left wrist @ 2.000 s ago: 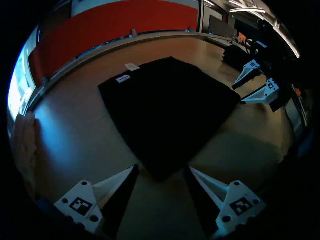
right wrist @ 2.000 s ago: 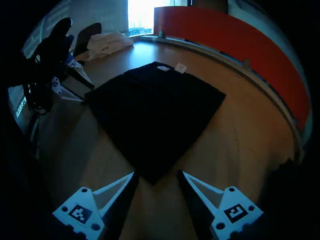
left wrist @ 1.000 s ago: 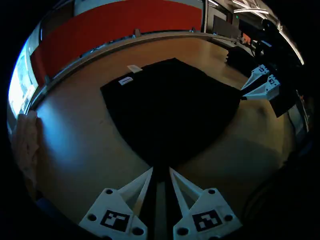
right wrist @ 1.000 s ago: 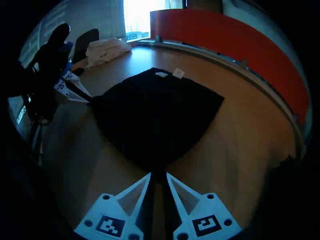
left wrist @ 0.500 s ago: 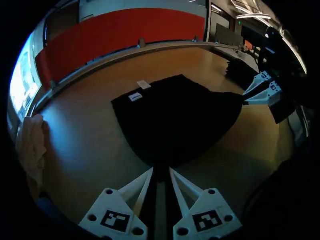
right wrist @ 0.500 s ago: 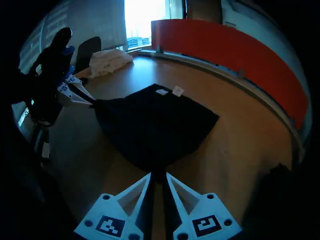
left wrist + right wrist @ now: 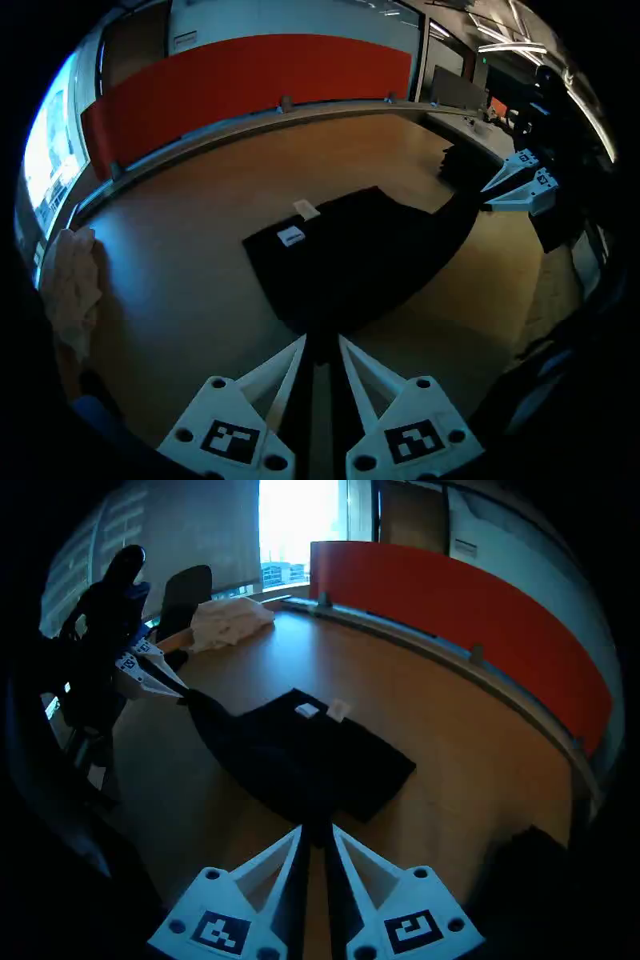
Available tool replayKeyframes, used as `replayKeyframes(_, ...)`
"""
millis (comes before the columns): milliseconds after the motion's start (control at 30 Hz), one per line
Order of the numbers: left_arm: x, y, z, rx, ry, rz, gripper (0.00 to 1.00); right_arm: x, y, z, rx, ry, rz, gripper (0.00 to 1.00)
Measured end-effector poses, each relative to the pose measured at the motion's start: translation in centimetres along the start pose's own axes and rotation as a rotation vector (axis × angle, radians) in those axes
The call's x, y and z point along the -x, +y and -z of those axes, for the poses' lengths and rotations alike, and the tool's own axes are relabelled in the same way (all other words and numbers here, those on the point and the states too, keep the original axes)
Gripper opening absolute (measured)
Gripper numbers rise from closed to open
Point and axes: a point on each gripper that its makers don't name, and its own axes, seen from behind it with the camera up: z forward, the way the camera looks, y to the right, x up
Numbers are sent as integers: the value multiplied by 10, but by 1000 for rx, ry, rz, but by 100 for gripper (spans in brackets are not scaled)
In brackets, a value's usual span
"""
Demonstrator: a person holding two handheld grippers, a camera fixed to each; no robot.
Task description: Fold towel
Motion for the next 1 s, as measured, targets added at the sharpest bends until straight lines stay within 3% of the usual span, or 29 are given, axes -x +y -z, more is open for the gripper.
replayKeyframes(667, -12, 12, 37, 24, 8, 7, 12, -20, -11, 33, -30, 20, 14, 11)
replayKeyframes(1000, -10, 18, 39, 30, 4, 12, 12, -16, -12, 33, -38, 3, 23, 11)
